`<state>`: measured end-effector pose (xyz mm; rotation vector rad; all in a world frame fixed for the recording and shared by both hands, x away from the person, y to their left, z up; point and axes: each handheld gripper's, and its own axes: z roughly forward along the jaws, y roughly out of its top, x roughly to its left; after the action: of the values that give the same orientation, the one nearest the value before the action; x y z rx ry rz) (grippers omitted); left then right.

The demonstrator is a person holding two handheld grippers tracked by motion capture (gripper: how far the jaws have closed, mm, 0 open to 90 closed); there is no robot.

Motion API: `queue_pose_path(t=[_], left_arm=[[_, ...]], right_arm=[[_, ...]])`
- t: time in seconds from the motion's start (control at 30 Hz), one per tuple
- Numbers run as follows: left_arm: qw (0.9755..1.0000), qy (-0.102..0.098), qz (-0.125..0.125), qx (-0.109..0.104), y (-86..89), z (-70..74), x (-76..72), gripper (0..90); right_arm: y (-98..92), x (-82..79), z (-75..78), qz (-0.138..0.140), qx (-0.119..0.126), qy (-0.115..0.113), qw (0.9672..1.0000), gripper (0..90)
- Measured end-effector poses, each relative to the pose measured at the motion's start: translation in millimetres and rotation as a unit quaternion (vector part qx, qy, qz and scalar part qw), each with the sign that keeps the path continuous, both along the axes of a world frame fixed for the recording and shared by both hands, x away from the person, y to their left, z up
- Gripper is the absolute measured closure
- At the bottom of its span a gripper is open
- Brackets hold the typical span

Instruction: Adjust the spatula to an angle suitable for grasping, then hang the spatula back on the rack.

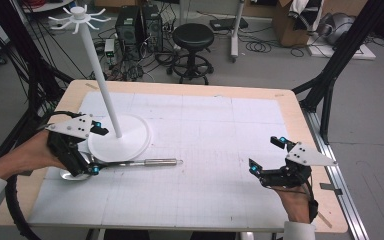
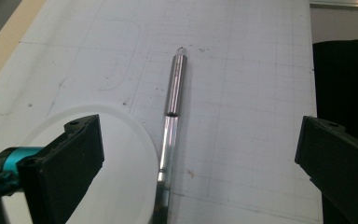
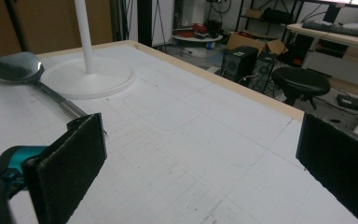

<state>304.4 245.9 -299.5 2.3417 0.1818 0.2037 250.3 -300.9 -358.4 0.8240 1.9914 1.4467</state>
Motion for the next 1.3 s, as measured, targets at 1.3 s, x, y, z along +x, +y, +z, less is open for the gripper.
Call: queue_pose_path(t=[1.3], left_arm=[[0.9989, -0.006, -0.033, 0.032, -68.0, -32.5, 29.5, 1.7]], right_arm=[[5.1, -0.5, 6.7, 0.017, 0.0, -0.012, 0.9998, 0.8]])
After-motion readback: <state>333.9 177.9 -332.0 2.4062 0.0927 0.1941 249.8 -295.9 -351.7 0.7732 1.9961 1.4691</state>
